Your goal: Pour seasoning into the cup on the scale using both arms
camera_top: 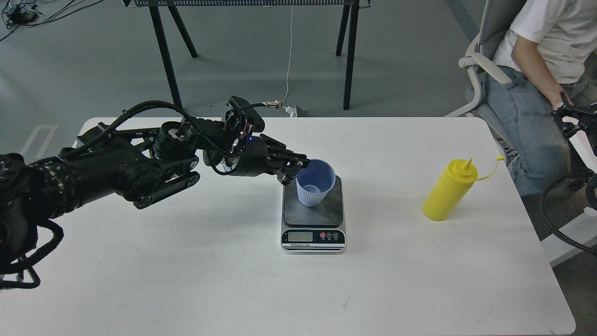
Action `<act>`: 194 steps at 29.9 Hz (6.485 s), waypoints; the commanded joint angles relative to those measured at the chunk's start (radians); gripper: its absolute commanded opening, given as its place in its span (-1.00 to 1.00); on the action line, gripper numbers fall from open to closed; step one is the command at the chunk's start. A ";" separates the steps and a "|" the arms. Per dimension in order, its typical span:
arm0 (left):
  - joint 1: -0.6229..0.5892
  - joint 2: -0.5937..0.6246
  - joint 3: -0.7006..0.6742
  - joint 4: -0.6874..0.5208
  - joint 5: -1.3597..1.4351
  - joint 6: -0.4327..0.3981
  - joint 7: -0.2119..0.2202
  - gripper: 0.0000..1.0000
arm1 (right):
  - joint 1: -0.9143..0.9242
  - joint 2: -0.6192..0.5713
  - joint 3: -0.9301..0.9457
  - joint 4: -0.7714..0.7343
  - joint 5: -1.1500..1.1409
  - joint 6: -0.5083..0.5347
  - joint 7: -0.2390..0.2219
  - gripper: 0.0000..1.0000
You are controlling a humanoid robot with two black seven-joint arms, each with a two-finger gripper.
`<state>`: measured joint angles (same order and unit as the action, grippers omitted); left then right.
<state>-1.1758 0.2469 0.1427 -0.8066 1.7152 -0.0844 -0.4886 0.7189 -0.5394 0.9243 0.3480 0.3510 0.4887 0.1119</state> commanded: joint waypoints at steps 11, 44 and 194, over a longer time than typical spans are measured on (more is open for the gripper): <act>-0.001 -0.035 0.000 0.030 0.000 0.000 0.000 -0.64 | 0.002 -0.001 -0.001 -0.003 -0.001 0.000 0.000 1.00; -0.028 0.046 -0.136 0.021 -0.371 0.000 0.000 0.68 | -0.004 -0.002 -0.001 0.006 -0.001 0.000 0.000 1.00; 0.094 0.100 -0.565 0.162 -1.729 -0.350 0.000 1.00 | -0.507 0.180 -0.094 0.615 0.342 0.000 0.077 0.12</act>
<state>-1.0815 0.3467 -0.4218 -0.6442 -0.0138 -0.4350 -0.4887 0.2082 -0.3590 0.8287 0.9648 0.6962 0.4888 0.1961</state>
